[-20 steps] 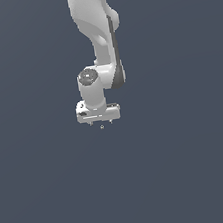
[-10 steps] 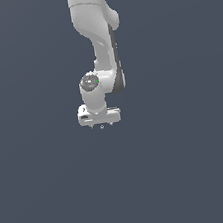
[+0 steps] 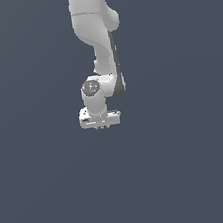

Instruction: Pick up the object and move it to a goal position.

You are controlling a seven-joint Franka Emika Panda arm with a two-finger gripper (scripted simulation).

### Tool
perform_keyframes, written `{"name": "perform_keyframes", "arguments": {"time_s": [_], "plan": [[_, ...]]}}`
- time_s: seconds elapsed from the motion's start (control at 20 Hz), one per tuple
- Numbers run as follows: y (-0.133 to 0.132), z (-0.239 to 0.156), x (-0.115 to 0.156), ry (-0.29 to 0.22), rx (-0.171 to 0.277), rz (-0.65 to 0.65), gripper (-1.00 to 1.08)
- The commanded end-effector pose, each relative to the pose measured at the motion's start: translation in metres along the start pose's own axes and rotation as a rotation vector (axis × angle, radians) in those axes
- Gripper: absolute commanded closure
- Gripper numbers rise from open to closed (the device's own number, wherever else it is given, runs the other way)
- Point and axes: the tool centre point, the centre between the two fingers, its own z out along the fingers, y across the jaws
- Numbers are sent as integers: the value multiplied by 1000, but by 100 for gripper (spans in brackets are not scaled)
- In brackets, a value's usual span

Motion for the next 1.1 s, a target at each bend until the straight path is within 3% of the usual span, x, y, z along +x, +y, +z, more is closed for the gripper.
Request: {"name": "perform_keyframes", "arguments": {"time_s": [0.0, 0.6, 1.05], "plan": [[0, 1, 1, 1, 0, -1, 108], [-1, -4, 2, 1, 0, 0, 108], [-6, -44, 19, 1, 0, 0, 108]]}}
